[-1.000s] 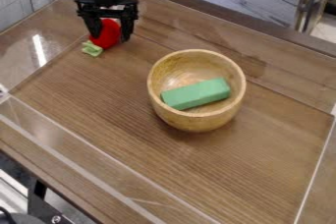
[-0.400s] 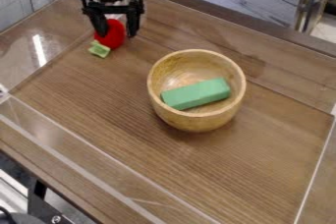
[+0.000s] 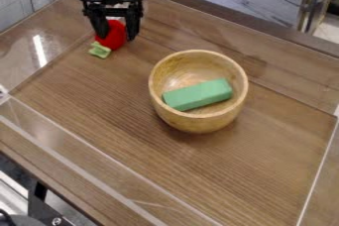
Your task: Move the red fruit to the right
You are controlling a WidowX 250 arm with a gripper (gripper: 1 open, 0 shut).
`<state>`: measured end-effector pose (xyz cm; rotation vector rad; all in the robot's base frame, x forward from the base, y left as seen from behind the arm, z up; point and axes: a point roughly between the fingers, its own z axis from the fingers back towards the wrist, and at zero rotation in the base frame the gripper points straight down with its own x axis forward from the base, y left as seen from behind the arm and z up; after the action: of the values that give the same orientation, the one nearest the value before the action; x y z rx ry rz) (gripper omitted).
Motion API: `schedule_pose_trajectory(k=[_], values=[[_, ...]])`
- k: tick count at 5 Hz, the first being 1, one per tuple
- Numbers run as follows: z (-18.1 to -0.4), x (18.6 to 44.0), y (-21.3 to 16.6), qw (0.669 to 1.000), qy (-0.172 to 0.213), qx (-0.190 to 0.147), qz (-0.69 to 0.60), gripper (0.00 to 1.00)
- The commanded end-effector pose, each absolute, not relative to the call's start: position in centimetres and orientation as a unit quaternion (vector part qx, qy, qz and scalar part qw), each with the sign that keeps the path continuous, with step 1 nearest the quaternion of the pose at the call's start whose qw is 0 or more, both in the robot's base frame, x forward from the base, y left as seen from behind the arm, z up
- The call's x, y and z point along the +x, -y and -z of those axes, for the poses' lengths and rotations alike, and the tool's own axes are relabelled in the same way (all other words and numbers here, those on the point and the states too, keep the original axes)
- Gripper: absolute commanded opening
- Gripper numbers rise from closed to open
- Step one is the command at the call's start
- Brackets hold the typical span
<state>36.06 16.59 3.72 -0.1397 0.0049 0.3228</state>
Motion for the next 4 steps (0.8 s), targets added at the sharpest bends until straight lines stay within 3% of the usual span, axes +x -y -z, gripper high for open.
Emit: schedule_pose_trajectory(k=[1, 2, 4], values=[[-4.0, 36.4, -16.3, 0.981, 0.013, -0.074, -0.178, 1.00], [-3.7, 36.4, -16.1, 0.978, 0.015, -0.078, -0.195, 1.00], [-5.2, 35.5, -16.6, 0.978, 0.017, -0.086, -0.188, 1.00]])
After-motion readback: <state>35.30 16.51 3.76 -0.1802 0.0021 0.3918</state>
